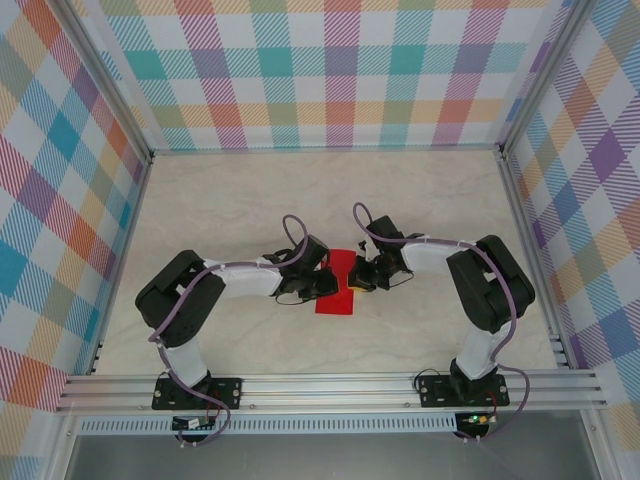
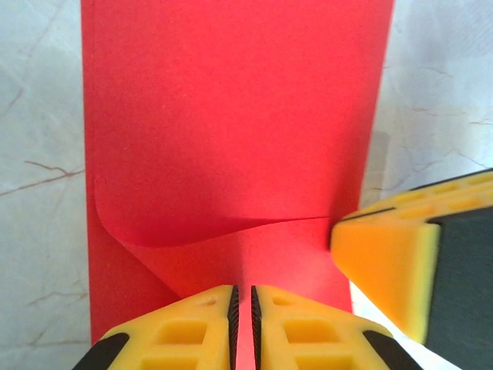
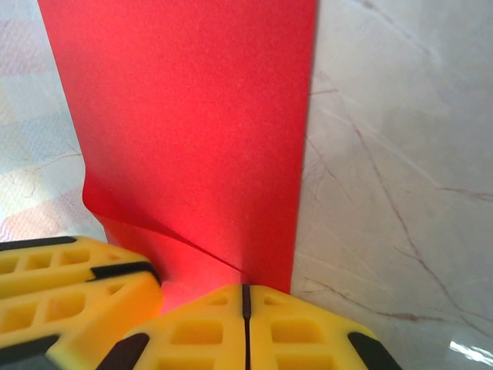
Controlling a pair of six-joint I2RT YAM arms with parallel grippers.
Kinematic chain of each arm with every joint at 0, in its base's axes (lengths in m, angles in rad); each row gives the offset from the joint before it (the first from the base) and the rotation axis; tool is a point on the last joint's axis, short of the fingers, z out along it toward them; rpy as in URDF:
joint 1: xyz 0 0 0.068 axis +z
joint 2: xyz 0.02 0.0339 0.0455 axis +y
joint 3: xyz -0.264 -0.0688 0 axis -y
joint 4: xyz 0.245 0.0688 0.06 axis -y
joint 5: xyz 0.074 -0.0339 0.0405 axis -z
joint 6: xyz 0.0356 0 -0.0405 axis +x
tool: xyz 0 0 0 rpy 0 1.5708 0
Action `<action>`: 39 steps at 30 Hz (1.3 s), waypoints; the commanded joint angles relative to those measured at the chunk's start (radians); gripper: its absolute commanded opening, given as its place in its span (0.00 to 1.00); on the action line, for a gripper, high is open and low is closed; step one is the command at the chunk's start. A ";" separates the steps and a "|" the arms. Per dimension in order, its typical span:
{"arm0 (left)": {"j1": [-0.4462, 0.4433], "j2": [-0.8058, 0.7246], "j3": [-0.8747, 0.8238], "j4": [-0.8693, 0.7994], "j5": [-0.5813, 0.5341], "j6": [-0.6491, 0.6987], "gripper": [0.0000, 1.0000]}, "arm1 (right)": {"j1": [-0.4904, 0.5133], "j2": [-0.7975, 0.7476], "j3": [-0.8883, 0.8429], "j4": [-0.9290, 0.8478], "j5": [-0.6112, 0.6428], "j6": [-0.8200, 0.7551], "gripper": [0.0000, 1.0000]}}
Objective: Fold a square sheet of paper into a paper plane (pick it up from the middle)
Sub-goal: Fold the triangle a second time at the center of the table.
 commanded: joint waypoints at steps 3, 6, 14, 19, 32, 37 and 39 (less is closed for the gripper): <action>0.016 0.036 0.014 -0.035 -0.051 -0.004 0.14 | 0.005 0.063 -0.010 -0.045 0.105 -0.024 0.06; 0.017 0.029 0.021 -0.038 -0.034 -0.005 0.14 | 0.005 0.062 -0.010 -0.051 0.111 -0.025 0.06; 0.024 -0.031 0.049 -0.028 -0.046 0.048 0.14 | 0.005 0.070 -0.008 -0.047 0.107 -0.029 0.06; 0.037 0.023 0.051 -0.017 -0.051 0.036 0.14 | 0.005 0.073 -0.008 -0.047 0.107 -0.030 0.06; 0.051 0.021 0.022 -0.073 -0.137 0.011 0.13 | 0.005 0.078 -0.001 -0.057 0.117 -0.035 0.06; 0.060 -0.020 0.027 -0.084 -0.159 0.011 0.14 | 0.005 0.083 0.005 -0.063 0.121 -0.037 0.06; 0.063 -0.018 0.034 -0.105 -0.183 0.014 0.14 | 0.005 0.086 0.008 -0.063 0.121 -0.036 0.06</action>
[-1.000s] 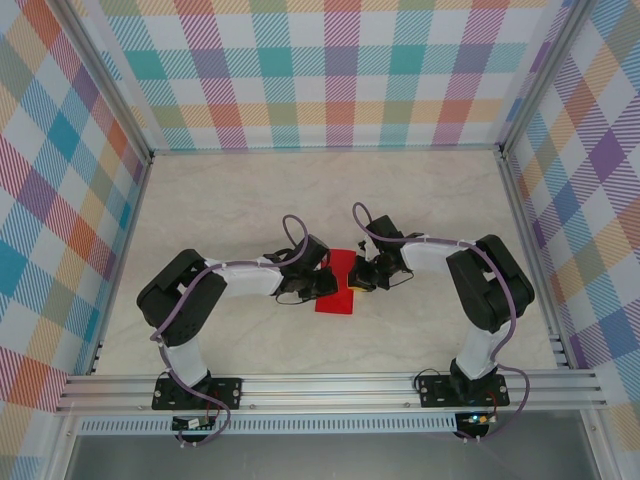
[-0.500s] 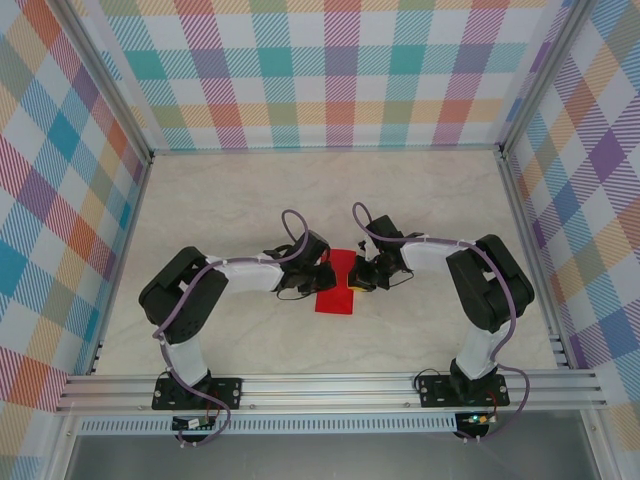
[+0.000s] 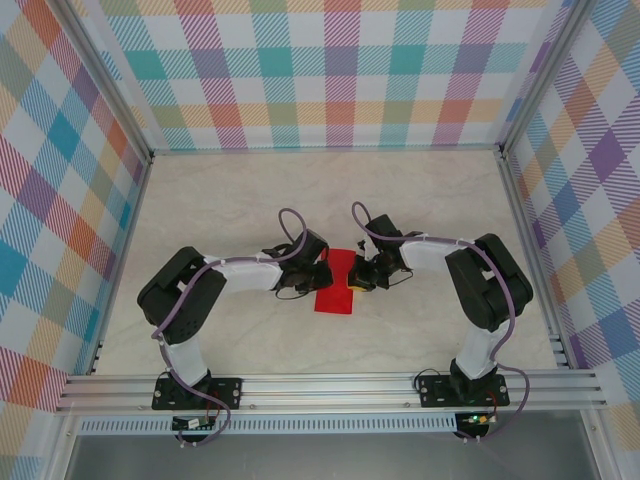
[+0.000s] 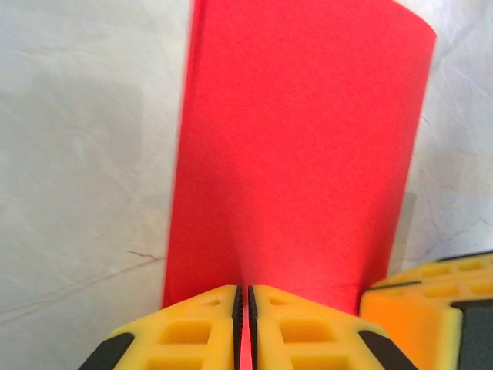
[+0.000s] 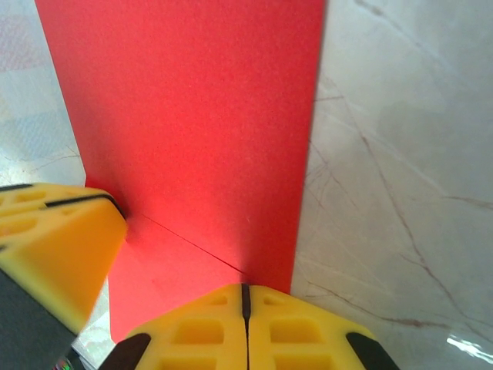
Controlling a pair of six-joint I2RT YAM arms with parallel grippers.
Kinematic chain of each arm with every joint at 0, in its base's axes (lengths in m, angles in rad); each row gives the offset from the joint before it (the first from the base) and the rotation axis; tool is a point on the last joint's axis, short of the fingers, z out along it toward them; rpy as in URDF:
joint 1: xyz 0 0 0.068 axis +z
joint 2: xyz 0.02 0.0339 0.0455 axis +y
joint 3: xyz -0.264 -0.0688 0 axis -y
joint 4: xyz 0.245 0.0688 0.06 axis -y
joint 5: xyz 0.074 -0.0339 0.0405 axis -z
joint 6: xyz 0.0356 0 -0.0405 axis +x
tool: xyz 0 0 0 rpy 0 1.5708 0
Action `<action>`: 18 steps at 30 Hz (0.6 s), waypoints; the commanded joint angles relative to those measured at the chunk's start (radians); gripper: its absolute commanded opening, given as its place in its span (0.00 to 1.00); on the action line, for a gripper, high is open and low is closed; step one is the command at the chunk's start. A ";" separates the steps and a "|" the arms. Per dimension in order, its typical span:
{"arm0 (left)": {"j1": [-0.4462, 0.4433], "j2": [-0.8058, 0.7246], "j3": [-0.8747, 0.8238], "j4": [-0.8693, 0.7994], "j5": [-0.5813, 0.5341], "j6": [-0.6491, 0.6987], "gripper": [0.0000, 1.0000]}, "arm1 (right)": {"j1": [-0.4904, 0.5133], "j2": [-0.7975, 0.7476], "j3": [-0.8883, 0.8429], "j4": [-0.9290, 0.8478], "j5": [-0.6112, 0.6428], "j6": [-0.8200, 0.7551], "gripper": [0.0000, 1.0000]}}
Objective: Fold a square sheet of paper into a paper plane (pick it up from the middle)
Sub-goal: Fold the triangle a second time at the center of the table.
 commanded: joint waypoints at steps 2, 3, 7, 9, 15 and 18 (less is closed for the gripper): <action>0.031 -0.017 0.002 -0.087 -0.092 0.001 0.14 | 0.005 0.073 -0.014 -0.036 0.120 -0.026 0.06; 0.032 -0.006 0.010 -0.101 -0.103 0.002 0.14 | 0.006 0.073 -0.013 -0.037 0.120 -0.026 0.06; 0.032 0.019 0.038 -0.141 -0.123 0.024 0.14 | 0.005 0.073 -0.015 -0.037 0.121 -0.027 0.06; 0.032 0.005 0.044 -0.159 -0.140 0.034 0.14 | 0.005 0.074 -0.015 -0.039 0.121 -0.027 0.06; 0.032 -0.102 0.037 -0.150 -0.154 0.067 0.14 | 0.005 0.068 -0.015 -0.039 0.124 -0.027 0.06; 0.030 -0.120 -0.002 -0.034 -0.004 0.064 0.14 | 0.005 0.069 -0.013 -0.039 0.120 -0.026 0.06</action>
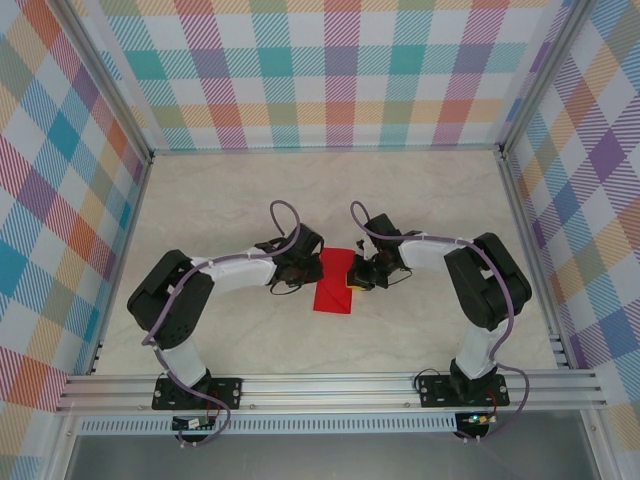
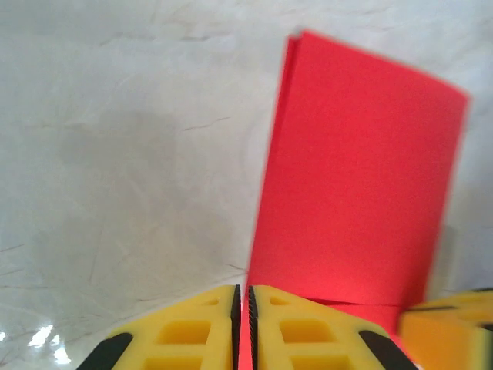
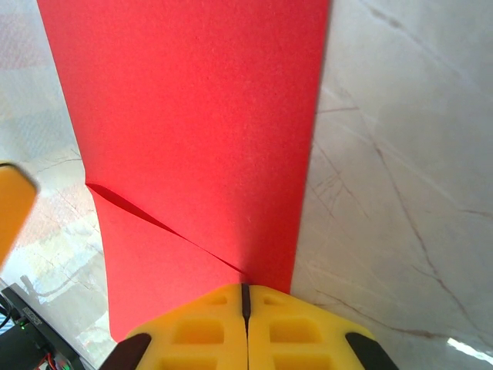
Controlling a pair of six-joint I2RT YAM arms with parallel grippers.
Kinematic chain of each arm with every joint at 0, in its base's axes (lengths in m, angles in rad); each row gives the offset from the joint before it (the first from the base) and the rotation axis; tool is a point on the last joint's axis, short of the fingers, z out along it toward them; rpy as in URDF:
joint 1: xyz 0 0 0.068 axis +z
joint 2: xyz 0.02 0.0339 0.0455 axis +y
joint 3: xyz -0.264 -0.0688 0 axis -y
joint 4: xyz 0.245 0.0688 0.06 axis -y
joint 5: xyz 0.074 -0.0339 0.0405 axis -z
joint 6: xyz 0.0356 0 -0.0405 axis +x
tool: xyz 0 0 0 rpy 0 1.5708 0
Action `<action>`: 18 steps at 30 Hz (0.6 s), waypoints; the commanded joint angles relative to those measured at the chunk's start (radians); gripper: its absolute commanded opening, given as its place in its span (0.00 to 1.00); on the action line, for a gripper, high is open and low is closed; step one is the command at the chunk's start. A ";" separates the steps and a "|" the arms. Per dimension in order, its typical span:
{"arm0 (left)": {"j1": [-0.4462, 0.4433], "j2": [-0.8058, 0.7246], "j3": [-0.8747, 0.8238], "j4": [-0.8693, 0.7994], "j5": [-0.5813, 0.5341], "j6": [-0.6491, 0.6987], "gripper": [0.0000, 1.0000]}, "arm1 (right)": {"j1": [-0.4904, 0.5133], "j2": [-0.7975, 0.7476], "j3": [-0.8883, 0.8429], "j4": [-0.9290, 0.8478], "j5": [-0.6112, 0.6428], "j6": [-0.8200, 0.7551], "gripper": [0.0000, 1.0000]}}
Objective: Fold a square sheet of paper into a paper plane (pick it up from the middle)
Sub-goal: Fold the triangle a second time at the center of the table.
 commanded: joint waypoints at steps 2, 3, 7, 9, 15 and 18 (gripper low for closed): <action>0.002 -0.033 -0.050 0.144 0.189 -0.002 0.14 | 0.004 0.062 -0.022 -0.037 0.118 -0.021 0.05; 0.001 -0.021 -0.060 0.171 0.217 -0.014 0.14 | 0.003 0.062 -0.022 -0.037 0.119 -0.021 0.06; -0.008 0.036 -0.070 0.196 0.249 -0.038 0.11 | 0.003 0.062 -0.025 -0.032 0.113 -0.019 0.06; -0.009 0.059 -0.070 0.204 0.257 -0.040 0.10 | 0.003 0.063 -0.025 -0.031 0.110 -0.018 0.06; -0.019 0.109 -0.052 0.181 0.243 -0.036 0.09 | 0.005 0.049 -0.018 -0.031 0.087 -0.023 0.06; -0.020 0.128 -0.046 0.139 0.211 -0.041 0.09 | 0.005 0.027 -0.014 -0.032 0.079 -0.026 0.07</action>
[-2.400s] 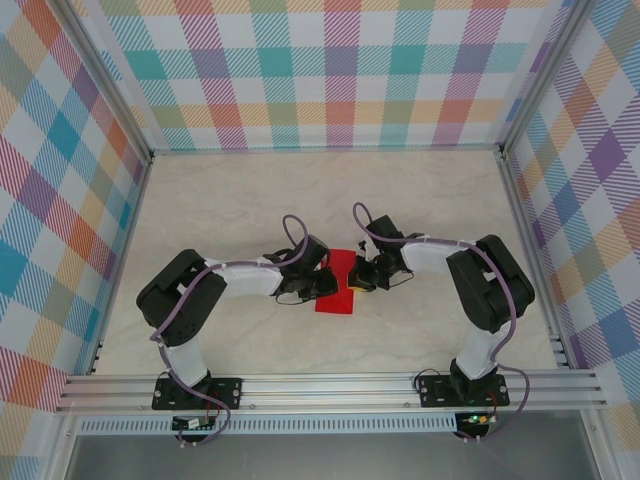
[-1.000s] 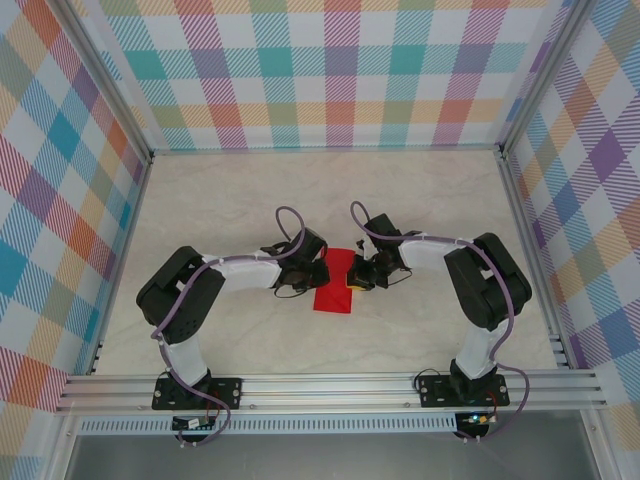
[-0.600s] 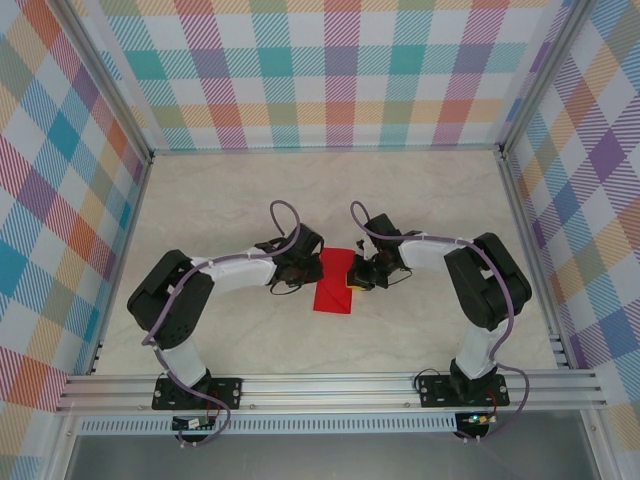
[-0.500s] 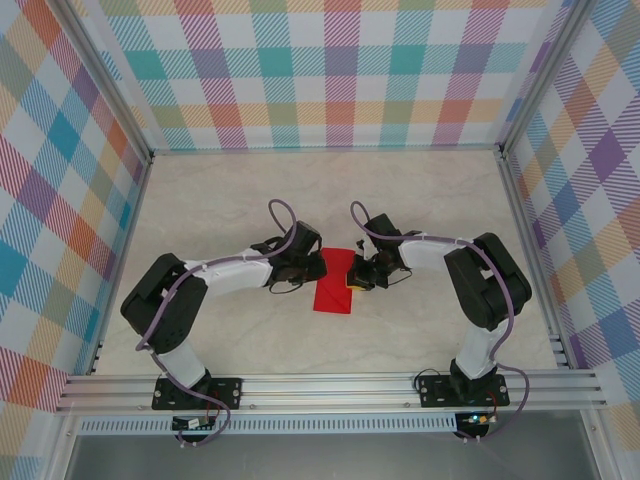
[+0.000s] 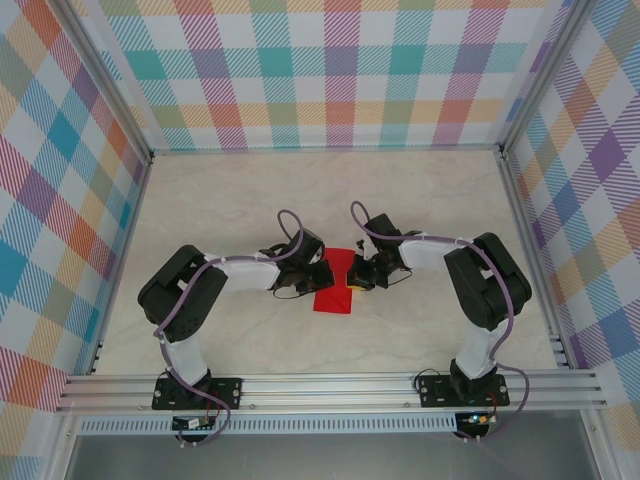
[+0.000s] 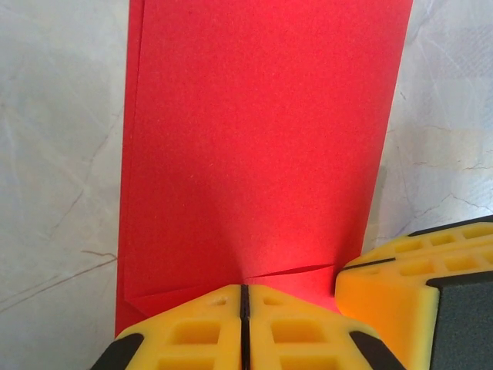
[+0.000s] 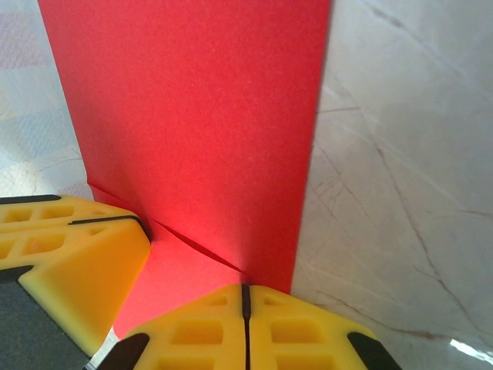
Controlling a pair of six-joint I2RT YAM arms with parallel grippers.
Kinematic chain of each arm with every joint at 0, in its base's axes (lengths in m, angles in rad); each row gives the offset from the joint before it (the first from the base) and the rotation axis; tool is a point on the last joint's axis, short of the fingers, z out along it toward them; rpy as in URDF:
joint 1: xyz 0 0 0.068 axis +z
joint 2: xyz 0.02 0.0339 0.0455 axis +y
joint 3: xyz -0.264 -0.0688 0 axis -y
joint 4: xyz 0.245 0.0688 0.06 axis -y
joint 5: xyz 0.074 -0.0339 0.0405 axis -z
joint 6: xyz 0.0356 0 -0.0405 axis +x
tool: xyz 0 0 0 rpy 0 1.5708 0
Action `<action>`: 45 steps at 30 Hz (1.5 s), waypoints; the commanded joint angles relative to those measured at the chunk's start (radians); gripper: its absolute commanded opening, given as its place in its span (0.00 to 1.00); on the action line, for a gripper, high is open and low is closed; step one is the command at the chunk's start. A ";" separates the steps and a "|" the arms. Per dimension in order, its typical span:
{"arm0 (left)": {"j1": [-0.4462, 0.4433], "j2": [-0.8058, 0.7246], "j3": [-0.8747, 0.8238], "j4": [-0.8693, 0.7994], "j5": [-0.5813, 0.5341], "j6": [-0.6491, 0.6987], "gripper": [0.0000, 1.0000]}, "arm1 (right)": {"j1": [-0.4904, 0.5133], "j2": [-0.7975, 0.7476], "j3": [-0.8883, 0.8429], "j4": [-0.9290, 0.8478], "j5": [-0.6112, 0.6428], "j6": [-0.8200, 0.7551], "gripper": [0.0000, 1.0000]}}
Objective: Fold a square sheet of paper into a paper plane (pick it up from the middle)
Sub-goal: Fold the triangle a second time at the center of the table.
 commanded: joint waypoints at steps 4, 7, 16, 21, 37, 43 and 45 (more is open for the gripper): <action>-0.014 0.057 0.003 -0.099 -0.067 -0.023 0.08 | 0.014 -0.053 0.003 -0.049 0.076 -0.025 0.07; -0.016 0.069 -0.004 -0.120 -0.084 -0.039 0.08 | 0.028 -0.138 -0.002 -0.070 0.097 -0.011 0.08; -0.018 0.089 -0.033 -0.092 -0.085 -0.069 0.07 | 0.124 -0.231 -0.064 -0.088 0.114 0.087 0.08; -0.017 0.087 -0.047 -0.081 -0.086 -0.085 0.07 | 0.182 -0.228 -0.068 -0.095 0.176 0.145 0.08; -0.017 0.095 -0.057 -0.063 -0.084 -0.119 0.07 | 0.279 -0.109 -0.001 -0.117 0.269 0.226 0.07; -0.017 0.098 -0.052 -0.071 -0.091 -0.116 0.07 | 0.280 -0.105 0.004 -0.178 0.320 0.221 0.07; -0.018 0.101 -0.050 -0.073 -0.089 -0.117 0.07 | 0.280 -0.101 0.001 -0.182 0.319 0.218 0.07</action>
